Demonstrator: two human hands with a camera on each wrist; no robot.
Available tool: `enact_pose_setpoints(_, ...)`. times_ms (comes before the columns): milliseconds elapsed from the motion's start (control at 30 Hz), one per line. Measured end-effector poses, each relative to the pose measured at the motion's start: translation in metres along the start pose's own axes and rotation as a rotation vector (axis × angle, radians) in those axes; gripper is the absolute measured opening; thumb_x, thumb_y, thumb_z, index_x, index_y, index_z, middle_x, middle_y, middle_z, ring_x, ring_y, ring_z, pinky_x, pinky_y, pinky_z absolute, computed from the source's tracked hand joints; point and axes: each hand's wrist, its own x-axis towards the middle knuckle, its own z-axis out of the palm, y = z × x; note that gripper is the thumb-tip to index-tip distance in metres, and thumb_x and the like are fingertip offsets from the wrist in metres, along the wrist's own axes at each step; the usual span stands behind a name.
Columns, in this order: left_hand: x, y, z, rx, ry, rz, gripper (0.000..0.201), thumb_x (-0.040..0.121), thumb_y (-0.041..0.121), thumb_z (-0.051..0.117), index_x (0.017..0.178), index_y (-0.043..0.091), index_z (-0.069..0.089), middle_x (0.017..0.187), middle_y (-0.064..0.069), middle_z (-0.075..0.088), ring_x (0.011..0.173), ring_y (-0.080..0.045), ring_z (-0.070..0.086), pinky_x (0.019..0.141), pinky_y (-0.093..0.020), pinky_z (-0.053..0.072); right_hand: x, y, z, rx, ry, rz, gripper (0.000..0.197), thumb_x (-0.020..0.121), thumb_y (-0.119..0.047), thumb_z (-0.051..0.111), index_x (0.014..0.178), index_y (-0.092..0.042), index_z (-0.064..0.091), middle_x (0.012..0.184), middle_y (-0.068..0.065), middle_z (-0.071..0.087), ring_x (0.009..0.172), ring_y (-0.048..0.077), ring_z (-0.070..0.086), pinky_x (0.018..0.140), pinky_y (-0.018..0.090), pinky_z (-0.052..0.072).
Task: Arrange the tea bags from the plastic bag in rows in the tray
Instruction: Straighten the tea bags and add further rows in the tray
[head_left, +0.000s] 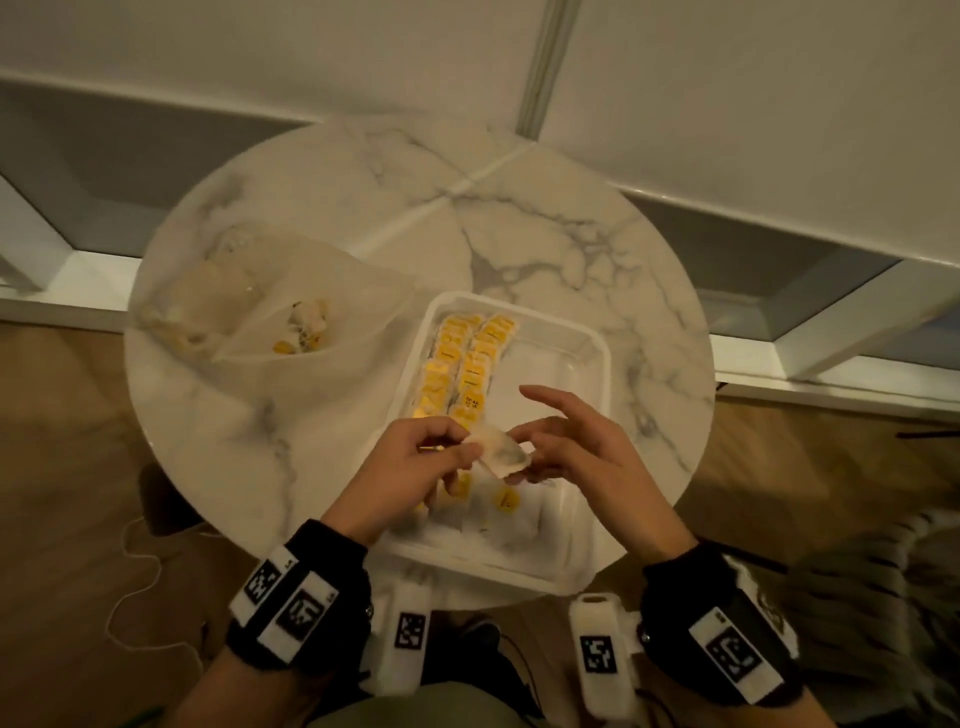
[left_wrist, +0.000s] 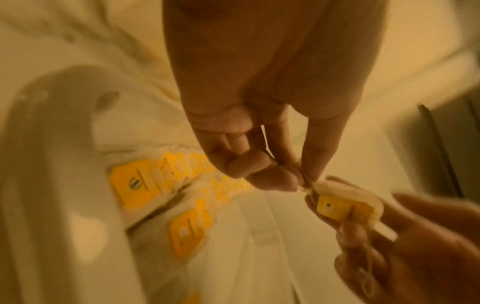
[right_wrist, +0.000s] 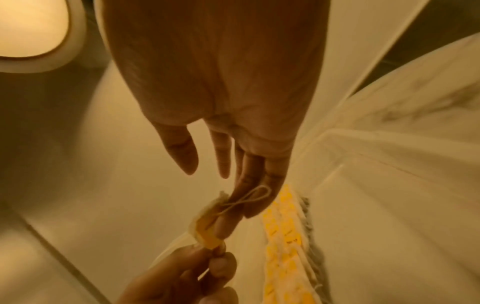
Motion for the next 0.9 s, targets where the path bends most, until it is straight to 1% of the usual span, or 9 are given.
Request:
enact_pose_setpoints(67, -0.004, 0.005, -0.002, -0.114, -0.021, -0.063, 0.018, 0.091, 0.009, 0.065, 0.073, 0.010, 0.064, 0.063, 0.000, 0.058, 0.051, -0.012, 0.054, 0.043, -0.022, 0.038, -0.004, -0.006, -0.002, -0.068, -0.064, -0.117, 0.041, 0.088, 0.013, 0.059, 0.122, -0.010, 0.062, 0.106, 0.012, 0.070, 0.084, 0.027, 0.072, 0.080, 0.033, 0.056)
enact_pose_setpoints(133, -0.008, 0.007, -0.002, -0.201, -0.019, -0.114, 0.022, 0.092, 0.011, 0.064, 0.070, 0.014, 0.065, 0.063, 0.001, 0.058, 0.051, -0.012, 0.053, 0.043, -0.023, 0.037, -0.002, -0.011, -0.001, -0.164, -0.088, -0.204, 0.036, 0.082, 0.014, 0.067, 0.110, -0.008, 0.069, 0.105, 0.007, 0.070, 0.084, 0.022, 0.071, 0.079, 0.035, 0.056)
enact_pose_setpoints(267, -0.013, 0.004, 0.000, -0.315, -0.042, -0.219, 0.020, 0.092, 0.015, 0.063, 0.073, 0.017, 0.066, 0.071, 0.001, 0.059, 0.052, -0.012, 0.052, 0.043, -0.020, 0.035, 0.014, -0.014, 0.001, -0.371, -0.047, -0.305, 0.009, 0.077, -0.014, 0.082, 0.083, -0.013, 0.075, 0.083, 0.001, 0.071, 0.060, 0.020, 0.065, 0.063, 0.037, 0.055)
enact_pose_setpoints(367, -0.017, 0.001, -0.001, -0.331, -0.016, -0.207, 0.016, 0.094, 0.020, 0.061, 0.081, 0.014, 0.070, 0.076, -0.001, 0.062, 0.054, -0.013, 0.053, 0.046, -0.023, 0.035, 0.022, -0.016, 0.002, -0.425, -0.017, -0.381, 0.008, 0.078, -0.019, 0.082, 0.078, -0.015, 0.075, 0.085, -0.001, 0.071, 0.059, 0.013, 0.058, 0.059, 0.024, 0.047)
enact_pose_setpoints(500, -0.016, 0.006, -0.017, -0.100, 0.223, -0.048, 0.012, 0.095, 0.019, 0.063, 0.099, 0.010, 0.071, 0.081, -0.003, 0.068, 0.056, -0.013, 0.059, 0.044, -0.023, 0.039, 0.034, -0.018, -0.002, -0.654, 0.110, -0.515, 0.007, 0.080, -0.017, 0.080, 0.078, -0.013, 0.075, 0.098, -0.002, 0.067, 0.085, 0.006, 0.059, 0.070, 0.006, 0.037)
enact_pose_setpoints(567, -0.015, 0.011, -0.023, 0.026, 0.281, 0.106, 0.007, 0.092, 0.017, 0.068, 0.097, 0.016, 0.073, 0.086, -0.001, 0.071, 0.062, -0.012, 0.063, 0.048, -0.020, 0.043, 0.036, -0.018, -0.003, -0.717, 0.060, -0.481, 0.008, 0.080, -0.020, 0.080, 0.079, -0.014, 0.074, 0.087, -0.005, 0.070, 0.084, 0.005, 0.060, 0.073, 0.005, 0.036)
enact_pose_setpoints(667, -0.015, 0.021, -0.018, 0.159, 0.207, 0.292, 0.009, 0.087, 0.016, 0.074, 0.096, 0.017, 0.075, 0.093, 0.006, 0.073, 0.078, -0.003, 0.065, 0.063, -0.012, 0.047, 0.036, -0.015, 0.002, -0.633, -0.068, -0.356, 0.006, 0.082, -0.018, 0.078, 0.079, -0.013, 0.075, 0.075, -0.008, 0.071, 0.072, 0.001, 0.063, 0.071, 0.005, 0.039)
enact_pose_setpoints(800, -0.010, 0.023, -0.010, 0.265, 0.104, 0.329, 0.008, 0.085, 0.024, 0.077, 0.092, 0.019, 0.076, 0.091, 0.009, 0.073, 0.082, -0.007, 0.067, 0.064, -0.012, 0.045, 0.036, -0.011, 0.007, -0.460, -0.081, -0.310, 0.007, 0.082, -0.015, 0.077, 0.082, -0.008, 0.075, 0.076, 0.000, 0.074, 0.070, 0.006, 0.068, 0.069, 0.012, 0.047)
enact_pose_setpoints(900, -0.007, 0.021, -0.012, 0.254, 0.105, 0.324, 0.005, 0.086, 0.021, 0.076, 0.087, 0.017, 0.077, 0.081, 0.006, 0.073, 0.072, -0.009, 0.066, 0.068, -0.024, 0.054, 0.032, -0.010, 0.009, -0.296, -0.061, -0.256, 0.010, 0.082, -0.012, 0.077, 0.083, -0.003, 0.074, 0.077, 0.008, 0.074, 0.071, 0.014, 0.071, 0.069, 0.019, 0.053)
